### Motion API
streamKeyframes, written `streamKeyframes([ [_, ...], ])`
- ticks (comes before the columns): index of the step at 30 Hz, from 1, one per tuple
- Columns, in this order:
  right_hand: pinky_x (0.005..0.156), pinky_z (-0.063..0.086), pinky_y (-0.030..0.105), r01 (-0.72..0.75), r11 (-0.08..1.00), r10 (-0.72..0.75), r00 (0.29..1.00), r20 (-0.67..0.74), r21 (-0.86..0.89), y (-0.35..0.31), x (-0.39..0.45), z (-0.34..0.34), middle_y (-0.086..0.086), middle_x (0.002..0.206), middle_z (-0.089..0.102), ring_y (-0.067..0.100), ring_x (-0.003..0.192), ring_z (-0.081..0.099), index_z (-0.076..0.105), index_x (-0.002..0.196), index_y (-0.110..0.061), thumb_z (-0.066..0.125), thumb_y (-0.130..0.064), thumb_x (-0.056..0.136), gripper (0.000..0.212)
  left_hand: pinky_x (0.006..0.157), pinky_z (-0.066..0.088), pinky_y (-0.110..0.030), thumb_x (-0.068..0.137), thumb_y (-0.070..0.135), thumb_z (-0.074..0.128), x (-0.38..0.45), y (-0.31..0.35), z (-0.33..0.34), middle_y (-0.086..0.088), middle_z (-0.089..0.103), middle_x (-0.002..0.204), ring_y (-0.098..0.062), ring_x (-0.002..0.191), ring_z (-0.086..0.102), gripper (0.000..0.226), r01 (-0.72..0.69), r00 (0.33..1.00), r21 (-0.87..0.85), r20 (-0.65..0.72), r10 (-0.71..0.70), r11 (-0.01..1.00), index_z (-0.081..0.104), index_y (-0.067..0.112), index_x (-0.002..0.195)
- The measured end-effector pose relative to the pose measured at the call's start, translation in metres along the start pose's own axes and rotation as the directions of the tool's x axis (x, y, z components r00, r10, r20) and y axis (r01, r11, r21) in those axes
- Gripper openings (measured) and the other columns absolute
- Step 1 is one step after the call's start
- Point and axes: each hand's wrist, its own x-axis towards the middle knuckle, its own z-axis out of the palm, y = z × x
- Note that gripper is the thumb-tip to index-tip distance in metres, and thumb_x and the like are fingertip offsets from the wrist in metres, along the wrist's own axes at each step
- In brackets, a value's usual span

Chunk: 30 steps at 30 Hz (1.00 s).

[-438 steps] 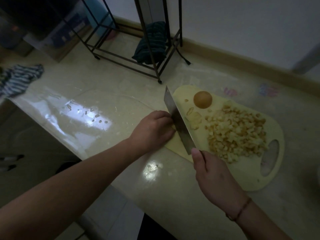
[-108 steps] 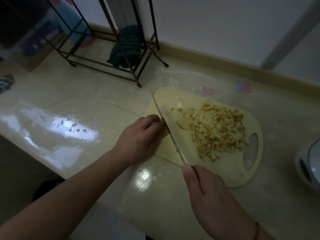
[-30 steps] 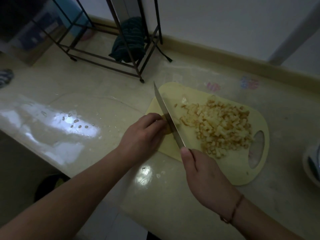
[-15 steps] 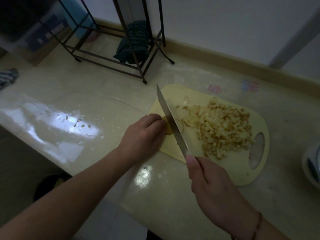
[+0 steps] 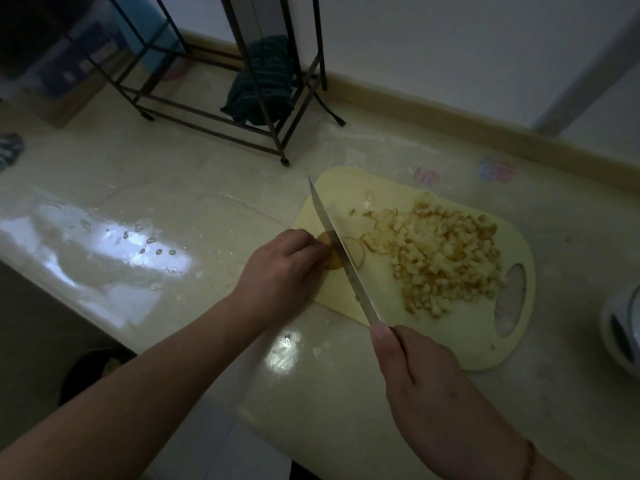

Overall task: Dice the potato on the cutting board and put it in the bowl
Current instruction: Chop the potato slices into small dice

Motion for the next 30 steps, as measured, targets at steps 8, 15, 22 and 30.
streamKeyframes([
  [8,0.054,0.037,0.017,-0.007,1.0,0.007,1.0,0.021,-0.013,-0.001,0.045,0.013,-0.003,0.052,0.045,0.003,0.054,0.049,0.042,0.058,-0.02,0.029,-0.047,0.097,0.049,0.058,0.055,-0.037,0.093,0.019,0.061,0.0,-0.006,0.002,-0.013,0.07,0.088,-0.03,0.074,0.068,0.025,-0.029,0.998,-0.015,-0.056,0.028,0.999,0.078,0.002,0.101],
  [15,0.051,0.037,0.029,-0.037,0.997,0.038,0.999,-0.021,0.067,0.012,0.037,0.005,-0.002,0.051,0.049,0.009,0.047,0.047,0.048,0.062,-0.016,0.024,-0.064,0.082,0.058,0.059,0.056,-0.035,0.092,0.019,0.065,-0.003,-0.006,0.003,-0.012,0.071,0.091,-0.029,0.075,0.069,0.022,-0.01,0.997,-0.013,-0.074,0.009,1.0,0.079,0.004,0.098],
  [22,0.059,0.042,0.036,0.037,0.997,-0.036,0.999,-0.02,0.066,-0.007,0.026,0.003,-0.001,0.053,0.052,0.011,0.051,0.049,0.048,0.063,-0.018,0.023,-0.068,0.086,0.06,0.061,0.056,-0.034,0.092,0.018,0.066,-0.002,-0.005,-0.004,-0.011,0.071,0.094,-0.026,0.078,0.068,0.019,-0.025,0.997,-0.008,-0.066,0.025,1.0,0.078,0.003,0.093],
  [30,0.063,0.036,0.026,0.087,0.996,-0.087,0.996,-0.03,-0.004,-0.011,0.017,0.006,-0.005,0.054,0.048,0.008,0.062,0.049,0.045,0.064,-0.024,0.021,-0.065,0.081,0.05,0.059,0.056,-0.036,0.09,0.014,0.069,-0.002,-0.004,-0.003,-0.008,0.072,0.094,-0.027,0.076,0.069,0.013,0.005,1.0,-0.003,-0.03,-0.006,1.0,0.078,0.006,0.091],
])
